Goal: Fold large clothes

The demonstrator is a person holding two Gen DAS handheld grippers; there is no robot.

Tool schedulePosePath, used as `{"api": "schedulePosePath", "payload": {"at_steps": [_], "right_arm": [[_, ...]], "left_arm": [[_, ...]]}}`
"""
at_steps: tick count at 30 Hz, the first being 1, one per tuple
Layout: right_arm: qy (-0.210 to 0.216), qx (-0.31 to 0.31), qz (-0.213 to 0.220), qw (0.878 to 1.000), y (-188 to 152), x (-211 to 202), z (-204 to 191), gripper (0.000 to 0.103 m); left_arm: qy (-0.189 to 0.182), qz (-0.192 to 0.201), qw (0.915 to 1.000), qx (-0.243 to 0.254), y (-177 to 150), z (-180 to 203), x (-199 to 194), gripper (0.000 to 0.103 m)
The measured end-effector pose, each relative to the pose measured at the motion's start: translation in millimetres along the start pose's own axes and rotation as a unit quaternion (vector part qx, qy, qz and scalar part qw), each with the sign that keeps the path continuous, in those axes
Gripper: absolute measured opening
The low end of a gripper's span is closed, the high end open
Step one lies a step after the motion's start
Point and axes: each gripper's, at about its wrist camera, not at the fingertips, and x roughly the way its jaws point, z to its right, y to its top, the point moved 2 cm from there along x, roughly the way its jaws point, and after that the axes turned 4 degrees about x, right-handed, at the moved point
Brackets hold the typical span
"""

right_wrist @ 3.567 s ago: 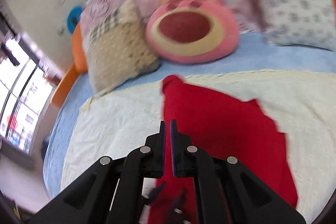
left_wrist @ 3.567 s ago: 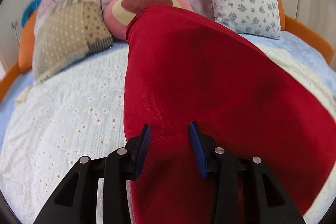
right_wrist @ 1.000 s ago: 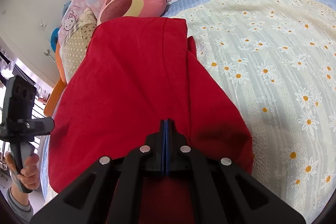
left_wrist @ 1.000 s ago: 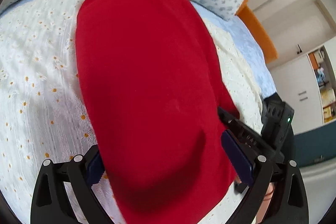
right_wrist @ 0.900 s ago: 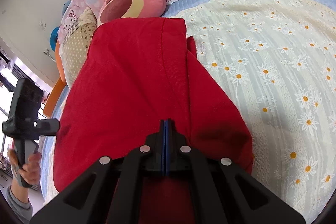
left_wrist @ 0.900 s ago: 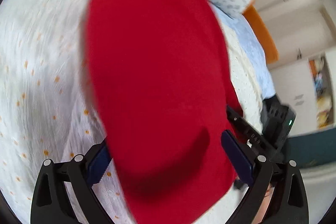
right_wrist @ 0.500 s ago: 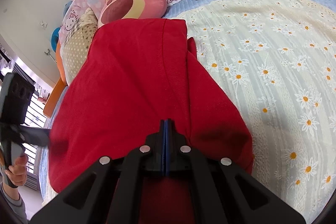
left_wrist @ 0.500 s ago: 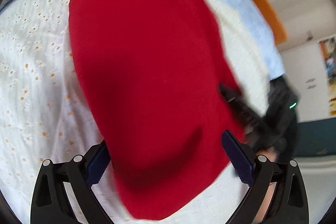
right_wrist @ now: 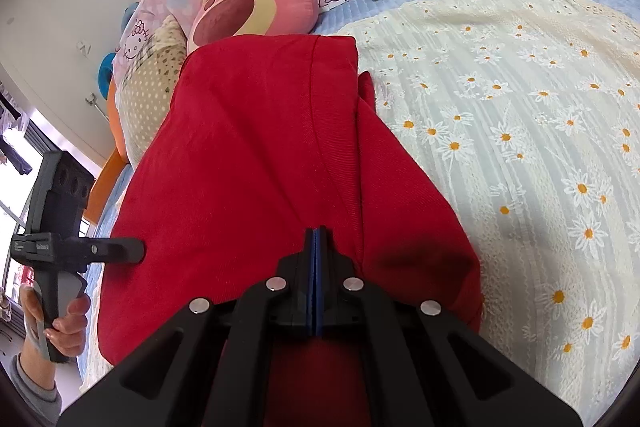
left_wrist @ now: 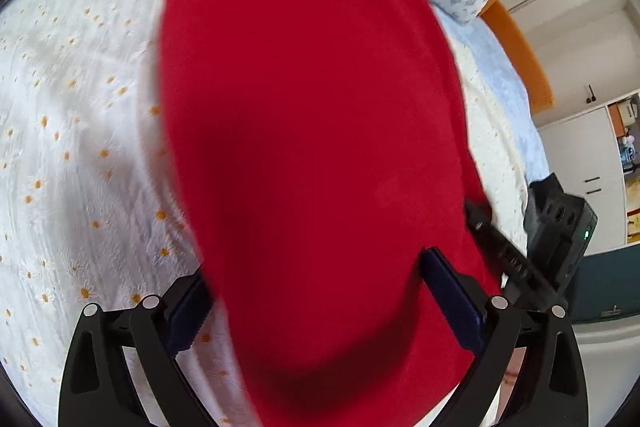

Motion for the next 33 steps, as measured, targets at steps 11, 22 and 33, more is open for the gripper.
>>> {"api": "schedulePosePath", "payload": {"at_steps": [11, 22, 33], "right_arm": [[-0.037, 0.0, -0.036, 0.999, 10, -6, -18, 0.005], [0.075, 0.187, -0.107, 0.974, 26, -82, 41, 0.099], [0.137, 0.227, -0.179, 0.947, 9, -33, 35, 0.099]], "left_arm": [[0.023, 0.05, 0.9984, -0.011, -2, -4, 9, 0.095], [-0.032, 0.055, 0.9979, 0.013, -7, -19, 8, 0.089], [-0.034, 0.056, 0.9977, 0.015, -8, -18, 8, 0.09]]}}
